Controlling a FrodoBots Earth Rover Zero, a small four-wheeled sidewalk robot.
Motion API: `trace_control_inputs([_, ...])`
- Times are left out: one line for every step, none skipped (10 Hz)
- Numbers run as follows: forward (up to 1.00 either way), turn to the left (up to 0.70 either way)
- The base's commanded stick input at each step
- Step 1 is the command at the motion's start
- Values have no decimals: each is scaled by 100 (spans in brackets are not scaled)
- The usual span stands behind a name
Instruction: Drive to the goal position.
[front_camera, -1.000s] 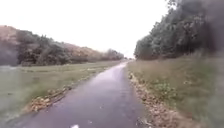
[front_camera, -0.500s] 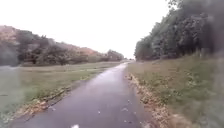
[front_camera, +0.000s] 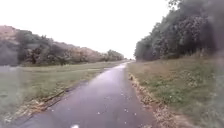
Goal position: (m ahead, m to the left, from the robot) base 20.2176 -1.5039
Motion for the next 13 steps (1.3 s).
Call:
trace_control_inputs([7, 0])
trace_control_inputs([7, 0])
trace_control_inputs([7, 0])
trace_control_inputs([7, 0])
trace_control_inputs([7, 0])
trace_control_inputs([7, 0])
trace_control_inputs([7, 0])
trace_control_inputs([8, 0])
trace_control_inputs([8, 0])
trace_control_inputs([8, 0])
trace_control_inputs([7, 0])
trace_control_inputs([7, 0])
trace_control_inputs([7, 0])
